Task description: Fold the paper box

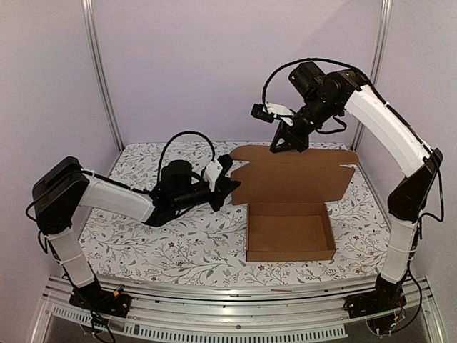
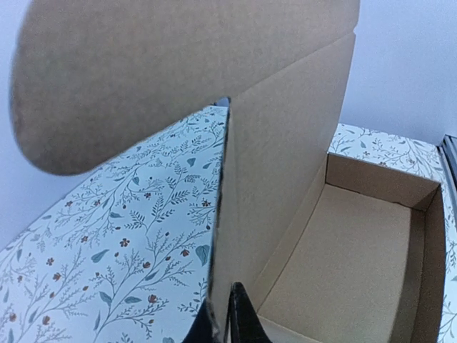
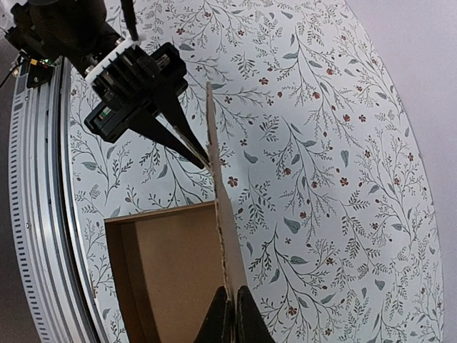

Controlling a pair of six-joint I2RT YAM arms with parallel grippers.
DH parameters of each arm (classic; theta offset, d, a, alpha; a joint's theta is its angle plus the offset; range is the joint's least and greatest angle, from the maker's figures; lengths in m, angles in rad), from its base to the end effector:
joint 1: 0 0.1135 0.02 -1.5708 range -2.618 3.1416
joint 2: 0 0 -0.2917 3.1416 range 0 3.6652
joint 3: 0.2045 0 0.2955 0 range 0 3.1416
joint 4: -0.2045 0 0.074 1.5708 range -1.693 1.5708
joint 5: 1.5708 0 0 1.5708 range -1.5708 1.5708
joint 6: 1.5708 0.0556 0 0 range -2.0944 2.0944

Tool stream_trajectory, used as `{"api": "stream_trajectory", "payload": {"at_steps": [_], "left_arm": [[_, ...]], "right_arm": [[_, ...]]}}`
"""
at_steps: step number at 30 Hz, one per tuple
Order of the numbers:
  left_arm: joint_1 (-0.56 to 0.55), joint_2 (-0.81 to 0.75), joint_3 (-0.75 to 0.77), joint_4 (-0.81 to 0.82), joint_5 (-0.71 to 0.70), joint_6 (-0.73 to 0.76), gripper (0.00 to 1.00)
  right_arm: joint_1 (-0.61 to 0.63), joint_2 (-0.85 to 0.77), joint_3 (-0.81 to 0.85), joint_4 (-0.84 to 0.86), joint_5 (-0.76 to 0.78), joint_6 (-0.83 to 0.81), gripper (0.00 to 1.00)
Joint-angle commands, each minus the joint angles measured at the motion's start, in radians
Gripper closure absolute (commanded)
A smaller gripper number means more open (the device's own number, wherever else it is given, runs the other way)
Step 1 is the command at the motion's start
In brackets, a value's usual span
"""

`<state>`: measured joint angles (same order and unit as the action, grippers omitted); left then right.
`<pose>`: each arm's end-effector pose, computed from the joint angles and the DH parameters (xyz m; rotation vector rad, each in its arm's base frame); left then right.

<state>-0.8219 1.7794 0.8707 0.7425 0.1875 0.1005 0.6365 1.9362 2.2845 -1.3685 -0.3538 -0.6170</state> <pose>0.2868 -0.3238 0.1863 0.9185 1.5302 -0.6878 0.3438 0.2780 0.4336 -1.6051 1.9963 0.4643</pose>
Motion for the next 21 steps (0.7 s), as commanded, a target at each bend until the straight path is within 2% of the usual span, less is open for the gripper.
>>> {"api": "stream_trajectory", "payload": {"at_steps": [1, 4, 6, 10, 15, 19, 21], "left_arm": [[-0.119, -0.002, 0.044, 0.011, -0.262, -0.065, 1.00], [-0.181, -0.005, 0.071, -0.030, -0.472, -0.123, 1.00], [-0.198, -0.005, 0.072, -0.027, -0.482, -0.153, 1.00], [-0.198, -0.033, 0.059, -0.044, -0.469, -0.138, 1.00], [-0.174, -0.110, 0.038, -0.135, -0.436, -0.065, 1.00], [-0.139, -0.168, 0.015, -0.226, -0.428, -0.049, 1.00], [-0.119, -0.202, -0.008, -0.247, -0.397, -0.043, 1.00]], "right_arm": [[0.008, 0.012, -0.043, -0.033, 0.039, 0.088, 0.96], [0.008, -0.006, -0.091, 0.014, 0.062, 0.130, 0.97], [0.008, -0.013, -0.096, 0.023, 0.058, 0.142, 0.94], [-0.013, -0.050, -0.082, 0.015, 0.054, 0.141, 0.81], [-0.169, -0.223, -0.126, 0.027, -0.035, 0.119, 0.50], [-0.344, -0.436, -0.338, 0.152, -0.071, 0.089, 0.28], [-0.421, -0.504, -0.471, 0.218, -0.093, 0.052, 0.22]]}}
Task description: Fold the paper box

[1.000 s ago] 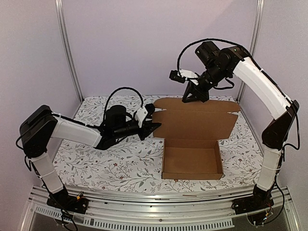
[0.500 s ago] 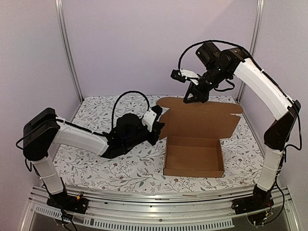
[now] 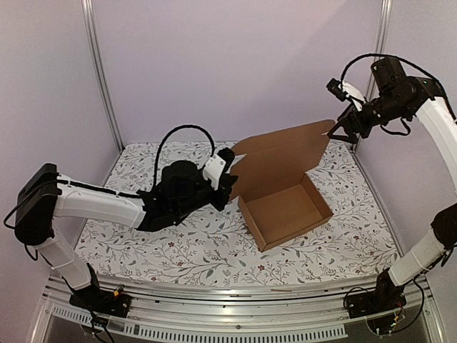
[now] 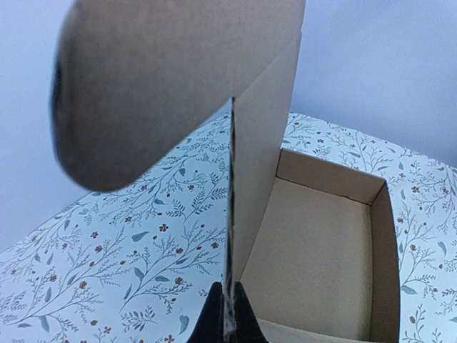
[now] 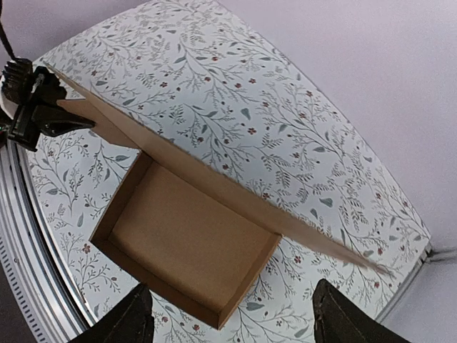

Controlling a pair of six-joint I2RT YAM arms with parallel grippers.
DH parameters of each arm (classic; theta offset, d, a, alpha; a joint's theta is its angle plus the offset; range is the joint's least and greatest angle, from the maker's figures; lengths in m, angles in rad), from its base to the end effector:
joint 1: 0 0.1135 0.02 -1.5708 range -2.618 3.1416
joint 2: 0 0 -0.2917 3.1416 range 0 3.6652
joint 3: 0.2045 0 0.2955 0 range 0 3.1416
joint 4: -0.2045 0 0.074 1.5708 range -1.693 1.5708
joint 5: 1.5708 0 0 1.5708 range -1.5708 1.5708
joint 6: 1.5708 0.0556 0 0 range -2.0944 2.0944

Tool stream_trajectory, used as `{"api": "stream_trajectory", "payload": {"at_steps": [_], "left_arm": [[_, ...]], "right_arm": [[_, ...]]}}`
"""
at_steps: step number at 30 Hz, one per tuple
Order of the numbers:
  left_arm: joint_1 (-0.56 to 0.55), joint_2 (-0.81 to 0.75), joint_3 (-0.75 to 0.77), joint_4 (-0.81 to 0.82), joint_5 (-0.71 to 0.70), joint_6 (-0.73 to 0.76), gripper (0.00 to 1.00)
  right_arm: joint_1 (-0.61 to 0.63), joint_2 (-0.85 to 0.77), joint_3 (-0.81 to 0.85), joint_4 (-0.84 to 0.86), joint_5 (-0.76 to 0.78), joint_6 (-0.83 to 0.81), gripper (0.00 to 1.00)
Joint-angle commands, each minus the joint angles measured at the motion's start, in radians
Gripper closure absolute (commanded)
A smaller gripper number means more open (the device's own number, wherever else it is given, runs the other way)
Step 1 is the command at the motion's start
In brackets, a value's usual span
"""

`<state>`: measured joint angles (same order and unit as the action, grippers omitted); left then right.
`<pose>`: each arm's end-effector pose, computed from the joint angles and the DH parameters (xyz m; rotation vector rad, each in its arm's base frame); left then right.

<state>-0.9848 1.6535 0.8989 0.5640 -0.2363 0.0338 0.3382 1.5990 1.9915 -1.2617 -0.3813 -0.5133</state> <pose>0.2441 -0.3442 0.2255 0.7126 1.6324 -0.4828 0.3268 0.1369 0.4753 -1.1391 2.1039 0.3825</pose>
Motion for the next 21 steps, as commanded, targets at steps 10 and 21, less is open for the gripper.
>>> {"api": "stream_trajectory", "payload": {"at_steps": [10, 21], "left_arm": [[0.236, -0.178, -0.104, -0.106, 0.476, -0.023, 1.00], [0.375, -0.073, -0.042, -0.046, 0.806, -0.093, 1.00]], "right_arm": [[-0.373, -0.011, -0.340, 0.264, -0.415, -0.270, 0.16], [-0.364, 0.305, -0.299, 0.631, -0.640, -0.242, 0.16]]}}
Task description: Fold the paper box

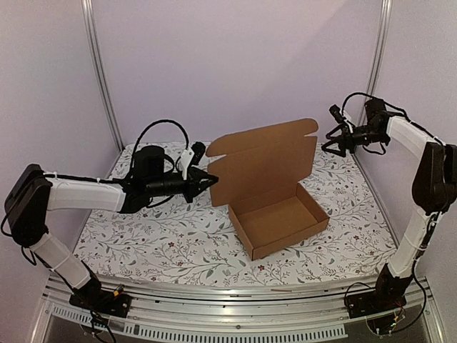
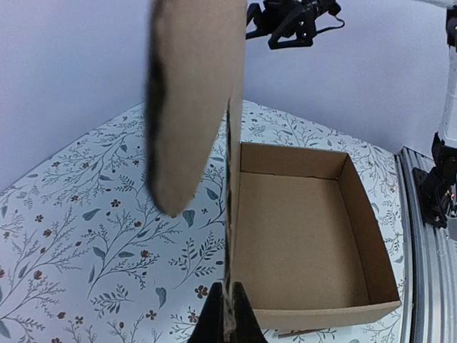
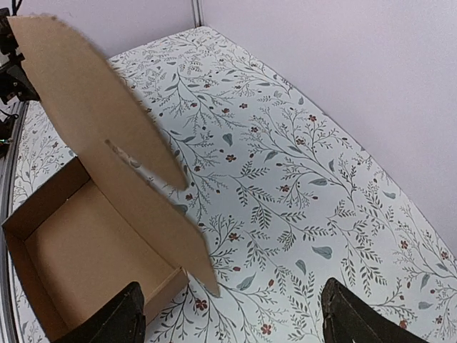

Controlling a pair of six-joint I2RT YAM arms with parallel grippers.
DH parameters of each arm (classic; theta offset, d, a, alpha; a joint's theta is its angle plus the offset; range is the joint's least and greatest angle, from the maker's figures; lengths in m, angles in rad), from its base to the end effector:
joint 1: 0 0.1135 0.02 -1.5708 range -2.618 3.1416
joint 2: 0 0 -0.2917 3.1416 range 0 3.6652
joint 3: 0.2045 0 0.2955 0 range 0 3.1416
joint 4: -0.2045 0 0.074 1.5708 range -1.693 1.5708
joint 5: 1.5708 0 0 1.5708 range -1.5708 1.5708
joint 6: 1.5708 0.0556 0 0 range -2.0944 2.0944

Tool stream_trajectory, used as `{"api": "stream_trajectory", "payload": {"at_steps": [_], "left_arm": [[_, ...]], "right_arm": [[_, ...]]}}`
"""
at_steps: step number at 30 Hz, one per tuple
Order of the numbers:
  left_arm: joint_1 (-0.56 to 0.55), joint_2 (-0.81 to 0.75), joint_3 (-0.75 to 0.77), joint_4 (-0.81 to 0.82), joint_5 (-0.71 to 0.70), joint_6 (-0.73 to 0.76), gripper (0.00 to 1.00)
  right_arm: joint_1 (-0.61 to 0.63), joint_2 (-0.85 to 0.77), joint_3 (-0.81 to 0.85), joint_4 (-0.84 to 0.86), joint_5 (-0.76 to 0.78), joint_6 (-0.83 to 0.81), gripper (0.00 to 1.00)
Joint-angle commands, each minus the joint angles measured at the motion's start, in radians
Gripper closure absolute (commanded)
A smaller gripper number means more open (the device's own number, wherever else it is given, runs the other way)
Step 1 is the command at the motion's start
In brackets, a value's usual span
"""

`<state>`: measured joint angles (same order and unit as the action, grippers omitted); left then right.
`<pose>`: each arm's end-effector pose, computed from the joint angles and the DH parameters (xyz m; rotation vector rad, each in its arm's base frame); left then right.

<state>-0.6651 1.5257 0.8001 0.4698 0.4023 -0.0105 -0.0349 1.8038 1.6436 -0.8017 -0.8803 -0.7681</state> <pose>0.2889 -0.2542 0.2261 0.8778 1.6720 -0.8362 0.4464 0.0273 0.3207 -1.0800 1.9150 0.6757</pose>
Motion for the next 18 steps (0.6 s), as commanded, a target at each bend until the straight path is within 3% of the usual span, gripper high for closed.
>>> {"api": "stream_trajectory", "payload": {"at_steps": [1, 6, 13, 18], "left_arm": [[0.063, 0.066, 0.066, 0.047, 0.173, -0.054, 1.00], [0.079, 0.104, 0.114, 0.018, 0.155, -0.046, 1.00], [0.085, 0.129, 0.122, 0.031, 0.111, -0.043, 1.00], [0.096, 0.145, 0.123, 0.028, 0.148, -0.047, 1.00]], "right_arm": [[0.014, 0.121, 0.060, 0.183, -0.159, 0.016, 0.17], [0.057, 0.204, 0.079, 0.184, -0.239, 0.022, 0.22], [0.083, 0.210, 0.053, 0.136, -0.273, 0.008, 0.43], [0.091, 0.191, 0.050, 0.180, -0.211, 0.012, 0.43]]}}
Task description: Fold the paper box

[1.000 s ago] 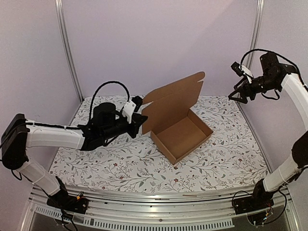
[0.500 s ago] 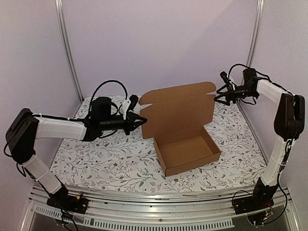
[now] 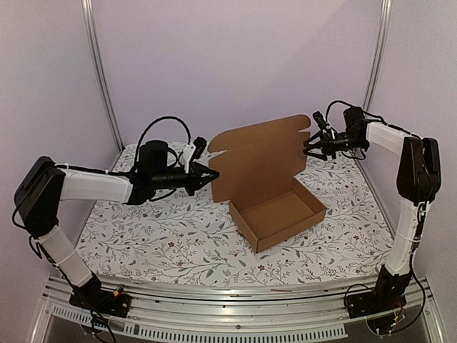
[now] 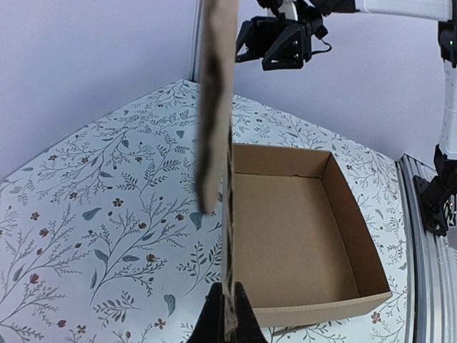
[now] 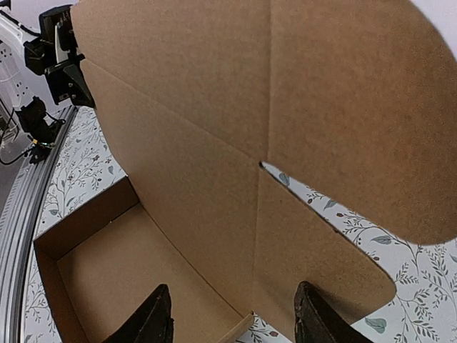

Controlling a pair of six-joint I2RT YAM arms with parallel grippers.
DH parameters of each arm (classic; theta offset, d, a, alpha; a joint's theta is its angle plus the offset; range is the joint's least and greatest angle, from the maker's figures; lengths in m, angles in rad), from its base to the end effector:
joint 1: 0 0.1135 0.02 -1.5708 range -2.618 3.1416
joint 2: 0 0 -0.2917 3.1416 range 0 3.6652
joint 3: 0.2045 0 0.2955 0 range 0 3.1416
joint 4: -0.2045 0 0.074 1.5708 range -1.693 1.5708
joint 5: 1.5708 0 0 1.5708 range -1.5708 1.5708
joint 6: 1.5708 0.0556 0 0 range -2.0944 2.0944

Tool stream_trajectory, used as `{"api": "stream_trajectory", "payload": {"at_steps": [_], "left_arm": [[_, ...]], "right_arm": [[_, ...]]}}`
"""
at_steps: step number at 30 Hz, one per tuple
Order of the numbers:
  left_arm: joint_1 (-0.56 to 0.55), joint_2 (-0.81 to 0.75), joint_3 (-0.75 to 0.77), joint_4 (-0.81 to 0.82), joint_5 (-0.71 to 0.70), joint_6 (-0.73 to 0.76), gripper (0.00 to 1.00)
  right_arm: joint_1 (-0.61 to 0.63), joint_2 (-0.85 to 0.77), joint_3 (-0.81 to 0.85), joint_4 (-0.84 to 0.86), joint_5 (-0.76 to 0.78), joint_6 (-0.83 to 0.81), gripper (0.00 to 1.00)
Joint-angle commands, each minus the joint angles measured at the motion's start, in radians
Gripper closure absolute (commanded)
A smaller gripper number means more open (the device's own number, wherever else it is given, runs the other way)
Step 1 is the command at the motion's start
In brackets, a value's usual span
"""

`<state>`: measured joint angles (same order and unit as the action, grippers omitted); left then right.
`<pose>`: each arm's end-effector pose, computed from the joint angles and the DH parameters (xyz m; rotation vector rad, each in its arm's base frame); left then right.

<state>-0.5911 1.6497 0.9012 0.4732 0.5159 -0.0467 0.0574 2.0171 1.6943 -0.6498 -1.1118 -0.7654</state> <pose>0.3281 -0.2533 0.2181 0.8636 1.7032 -0.9134 0.4912 0.0782 0.2602 -1.1764 1.7172 0.9728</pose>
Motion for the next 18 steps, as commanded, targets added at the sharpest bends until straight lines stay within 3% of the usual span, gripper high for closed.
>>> {"api": "stream_trajectory", "payload": {"at_steps": [1, 4, 11, 18], "left_arm": [[0.026, 0.020, 0.023, 0.017, 0.043, -0.010, 1.00], [0.032, 0.006, 0.024, -0.008, 0.062, -0.003, 1.00], [0.031, -0.043, 0.014, -0.039, 0.071, 0.017, 1.00], [0.033, -0.030, 0.033, -0.054, 0.076, 0.023, 1.00]], "right_arm": [[-0.011, -0.019, 0.014, 0.031, 0.025, 0.033, 0.43], [-0.048, -0.001, 0.055, 0.031, 0.031, 0.073, 0.42], [-0.079, 0.010, 0.050, 0.064, 0.115, 0.058, 0.25], [0.007, 0.052, 0.064, 0.066, 0.092, 0.047, 0.29]]}}
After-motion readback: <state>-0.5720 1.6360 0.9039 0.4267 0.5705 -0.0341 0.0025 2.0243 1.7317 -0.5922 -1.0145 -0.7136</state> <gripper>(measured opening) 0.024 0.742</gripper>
